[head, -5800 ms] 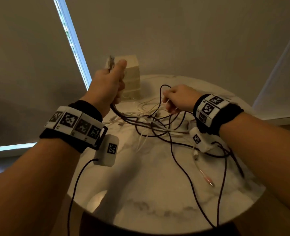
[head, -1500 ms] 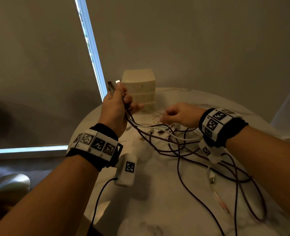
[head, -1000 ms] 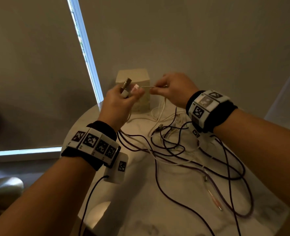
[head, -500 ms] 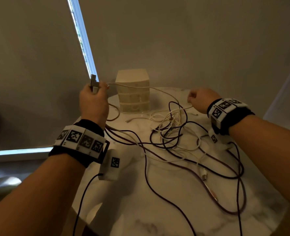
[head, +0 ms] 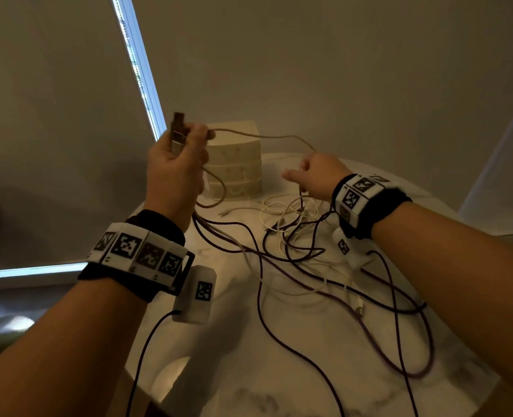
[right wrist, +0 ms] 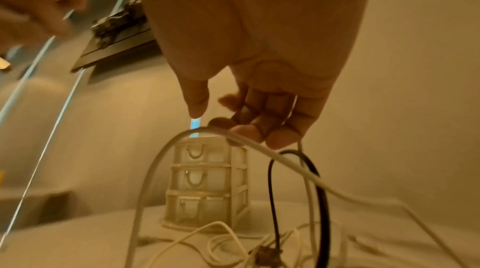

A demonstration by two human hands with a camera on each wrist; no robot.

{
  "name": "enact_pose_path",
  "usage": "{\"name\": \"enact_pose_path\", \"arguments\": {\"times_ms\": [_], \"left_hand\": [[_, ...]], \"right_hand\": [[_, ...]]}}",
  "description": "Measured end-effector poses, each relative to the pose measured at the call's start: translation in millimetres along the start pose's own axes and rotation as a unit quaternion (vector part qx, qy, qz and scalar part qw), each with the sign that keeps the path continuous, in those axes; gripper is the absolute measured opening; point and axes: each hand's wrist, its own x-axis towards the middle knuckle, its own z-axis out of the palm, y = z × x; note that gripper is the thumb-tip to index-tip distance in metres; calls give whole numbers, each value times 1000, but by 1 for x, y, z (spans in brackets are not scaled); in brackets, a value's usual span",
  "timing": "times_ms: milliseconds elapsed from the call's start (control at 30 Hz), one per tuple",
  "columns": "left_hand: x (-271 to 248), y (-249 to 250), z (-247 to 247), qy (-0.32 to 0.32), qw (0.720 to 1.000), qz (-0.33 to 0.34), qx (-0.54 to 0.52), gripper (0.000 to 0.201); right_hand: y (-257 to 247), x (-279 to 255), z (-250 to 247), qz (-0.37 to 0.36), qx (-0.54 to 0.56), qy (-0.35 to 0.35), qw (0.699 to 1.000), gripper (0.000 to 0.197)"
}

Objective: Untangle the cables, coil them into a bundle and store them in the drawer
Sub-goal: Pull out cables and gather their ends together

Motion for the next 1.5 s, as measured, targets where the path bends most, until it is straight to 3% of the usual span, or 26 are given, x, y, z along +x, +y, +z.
{"name": "enact_pose_path", "arguments": {"times_ms": [67, 133, 200, 267, 333, 433, 533, 667, 733, 800, 900, 967, 1100, 1200, 1300, 1367, 1433, 1500], "left_hand": [[4, -3, -3, 70, 998, 0, 2, 22], [5, -6, -3, 88, 996, -21, -3, 18], [2, -9, -1, 55, 998, -39, -10, 17], [-5, -10, 2, -9, 999, -41, -13, 19], [-8, -8, 7, -44, 998, -39, -23, 20], [-1, -1, 11, -17, 997, -41, -61, 17], [6, 4, 16, 41, 993, -58, -98, 13], [6, -3, 20, 94, 992, -57, -66, 15], [4, -11, 20, 113, 991, -60, -33, 22], [1, -19, 20, 89, 994, -56, 12, 25], [-3, -30, 24, 2, 995, -36, 92, 19], [-3, -33, 32, -32, 994, -47, 98, 14], [-4, -22, 58, -94, 992, -41, 68, 24], [-6, -19, 74, -187, 972, -44, 137, 14], [-7, -22, 73, -154, 971, -25, 178, 20], [-7, -23, 68, -101, 985, -32, 138, 25], [-6, -21, 61, -72, 993, -70, 57, 26], [-8, -14, 59, -89, 991, -100, -17, 25]], "right_hand": [[7, -2, 0, 21, 34, -30, 999, 46], [12, -2, 0, 35, -22, -5, 999, 55], [14, 2, -1, 49, -70, 70, 994, 64], [13, 5, -2, 52, -5, 104, 993, 71], [11, 7, -2, 42, -11, 88, 995, 53], [17, 14, 0, 56, -82, 50, 994, 23], [39, 15, 3, 102, -112, -3, 988, 24], [58, 15, -4, 123, -51, 19, 991, 29], [53, 17, -12, 103, -20, 65, 992, 31], [40, 20, -28, 50, 66, 157, 984, 30], [2, 8, -65, -78, 204, 312, 925, 28], [-23, -4, -84, -147, 242, 333, 899, 30], [-51, -19, -75, -223, 220, 144, 939, 34], [-53, -26, -55, -252, 261, 64, 930, 35], [-48, -27, -50, -232, 307, 61, 921, 28], [-35, -27, -47, -198, 274, 41, 940, 38], [-20, -29, -37, -153, 163, -15, 975, 57], [-7, -29, -20, -132, 16, -81, 988, 56]]}}
